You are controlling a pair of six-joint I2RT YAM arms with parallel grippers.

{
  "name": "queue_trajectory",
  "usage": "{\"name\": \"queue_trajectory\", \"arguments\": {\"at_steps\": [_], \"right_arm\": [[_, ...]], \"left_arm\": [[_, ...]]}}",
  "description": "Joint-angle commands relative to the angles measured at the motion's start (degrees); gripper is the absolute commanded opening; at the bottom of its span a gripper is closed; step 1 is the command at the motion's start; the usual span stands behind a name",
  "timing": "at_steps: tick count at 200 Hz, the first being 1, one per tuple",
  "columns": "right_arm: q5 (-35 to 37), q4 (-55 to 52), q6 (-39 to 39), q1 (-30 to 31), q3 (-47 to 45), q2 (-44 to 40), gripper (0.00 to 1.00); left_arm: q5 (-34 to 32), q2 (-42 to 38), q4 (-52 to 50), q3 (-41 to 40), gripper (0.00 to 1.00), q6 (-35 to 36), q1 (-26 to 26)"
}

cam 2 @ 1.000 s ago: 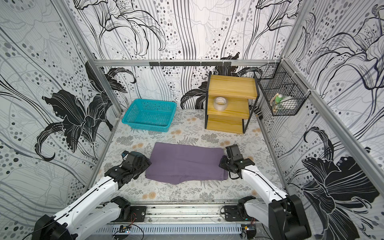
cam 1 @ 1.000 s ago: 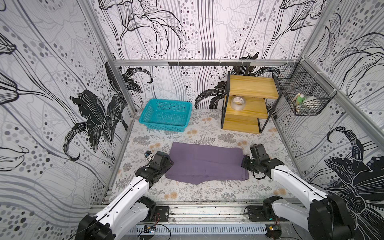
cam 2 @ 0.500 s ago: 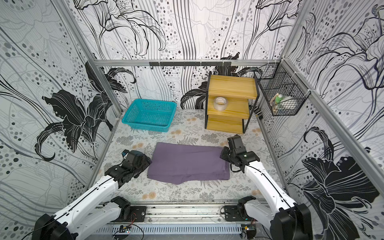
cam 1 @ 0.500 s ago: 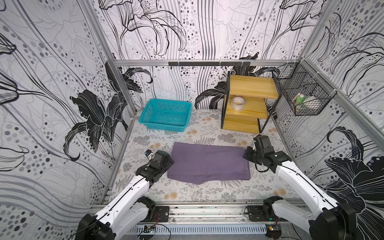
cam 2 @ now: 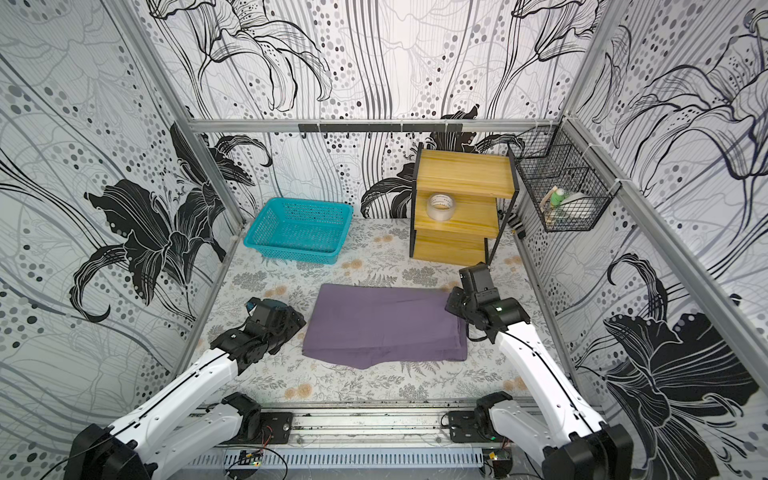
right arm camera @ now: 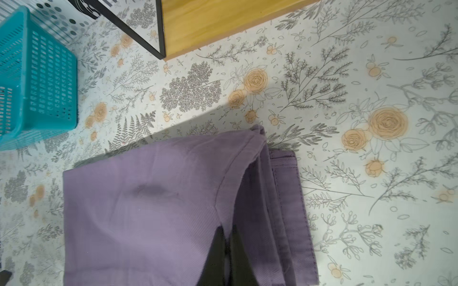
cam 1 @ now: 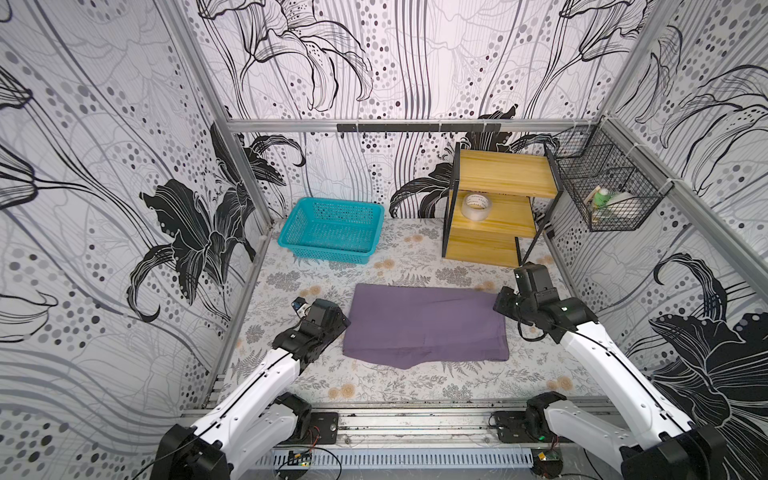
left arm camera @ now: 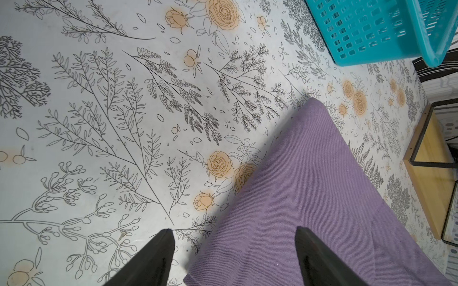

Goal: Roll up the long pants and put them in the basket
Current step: Fold the long pant at the center of the board.

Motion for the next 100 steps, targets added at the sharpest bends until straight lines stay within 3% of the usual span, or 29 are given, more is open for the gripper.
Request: {"name": "queue_trajectory", "arguments": {"at_steps": [1, 18, 23, 50, 62, 78, 100], "right_arm": [[3.0, -0.2, -0.1, -0.5, -6.7, 0.2, 0.0], [3.6, 3.2, 0.8, -1.1, -10.9, 1.8, 0.0], [3.6, 4.1, 0.9, -1.5, -11.9, 2.6, 0.05], [3.5, 6.7, 0.6, -3.0, -14.3, 5.6, 0.53], [4.1, 6.2, 0.1, -3.1, -13.6, 5.6, 0.68], [6.2, 4.3, -0.5, -3.0, -11.6, 4.0, 0.77], [7.1, 1.9, -1.9, -3.0, -8.4, 1.1, 0.78]], "left_arm": [[2.4, 1.4, 3.2, 0.9, 0.82, 2.2, 0.3], [2.6, 2.3, 3.6, 1.1, 0.82, 2.8, 0.3], [2.6, 2.4, 3.6, 1.1, 0.82, 3.0, 0.3], [2.6, 2.6, 4.1, 1.1, 0.83, 4.5, 0.3], [3.0, 3.2, 4.4, 1.1, 0.84, 5.4, 0.3], [4.1, 4.3, 5.4, 0.8, 0.84, 6.7, 0.3], [6.1, 6.8, 7.3, 0.4, 0.85, 9.0, 0.3]]}}
